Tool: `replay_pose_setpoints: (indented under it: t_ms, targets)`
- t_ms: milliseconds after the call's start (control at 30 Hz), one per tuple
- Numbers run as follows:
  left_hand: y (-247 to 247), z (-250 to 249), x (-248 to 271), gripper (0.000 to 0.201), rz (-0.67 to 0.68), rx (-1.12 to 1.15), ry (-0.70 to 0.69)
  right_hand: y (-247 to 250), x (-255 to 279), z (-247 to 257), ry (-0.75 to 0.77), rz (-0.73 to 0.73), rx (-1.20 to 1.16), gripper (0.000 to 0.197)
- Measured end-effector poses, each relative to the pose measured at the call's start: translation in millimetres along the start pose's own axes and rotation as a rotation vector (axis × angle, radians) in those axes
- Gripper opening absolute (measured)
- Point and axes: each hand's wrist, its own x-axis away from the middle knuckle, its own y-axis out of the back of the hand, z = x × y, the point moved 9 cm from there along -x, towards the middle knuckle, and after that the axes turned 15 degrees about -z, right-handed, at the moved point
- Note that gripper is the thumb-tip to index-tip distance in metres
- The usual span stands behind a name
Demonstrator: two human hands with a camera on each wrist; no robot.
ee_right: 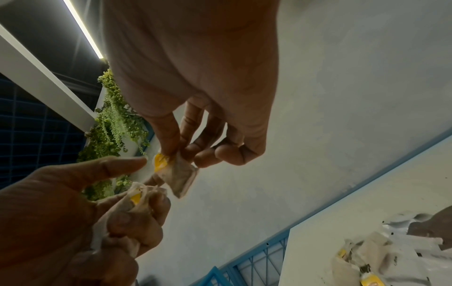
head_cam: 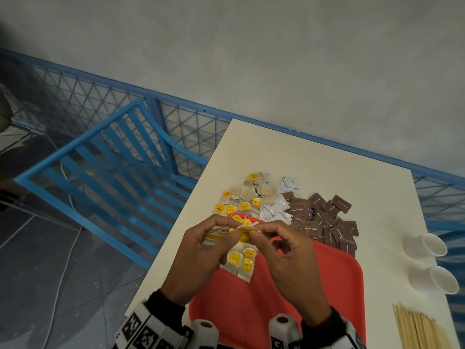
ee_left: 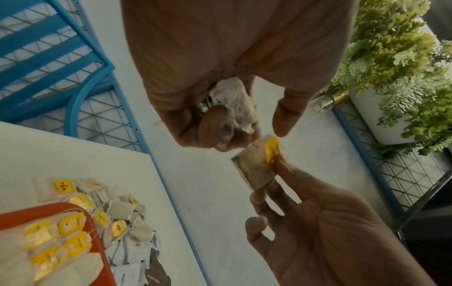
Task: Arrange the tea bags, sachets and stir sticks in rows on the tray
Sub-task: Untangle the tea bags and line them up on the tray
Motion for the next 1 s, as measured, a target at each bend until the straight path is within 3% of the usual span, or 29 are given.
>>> replay_pose_setpoints:
  t_ms: [100, 200, 300, 467, 567, 733, 867, 1000]
  targets:
    - [1.2, 2.0, -0.9, 0.003, -0.039, 0.007, 0.016, -1.8, 2.1, 0.0, -0.007, 0.003, -0.021, 0.006]
    - [2.7, 4.0, -1.0, 0.020, -0.064, 0.026, 0.040, -2.4, 2.9, 1.7, -0.010, -0.012, -0.034, 0.007]
    - [1.7, 4.3, -0.1, 0.006, -0.044, -0.008, 0.024, -1.5, 3.1, 0.1, -0.013, -0.023, -0.031, 0.006]
    - [3.0, 4.3, 0.7, 0.010, -0.036, -0.001, 0.046, -0.1, 2.5, -2.4, -0.053, -0.034, -0.051, 0.007]
    - [3.2, -0.6, 0.7, 0.010, -0.086, -0.070, -0.019, -4.0, 2.4, -1.9, -0.056, -0.012, -0.068, 0.006]
    - [12.4, 12.9, -2.9, 0.015, -0.141, -0.050, 0.082, -20.2, 11.5, -20.2, -0.179, 0.099, -0.073, 0.025]
    - [21.7, 23.5, -4.0, 0.017, -0.121, -0.086, 0.129, -28.2, 12.9, -24.4, -0.152, 0.119, -0.025, 0.004]
    - [44.2, 37.3, -8.0, 0.016, -0.181, -0.153, 0.163, -37.1, 15.5, -59.5, -0.256, 0.089, -0.001, 0.006]
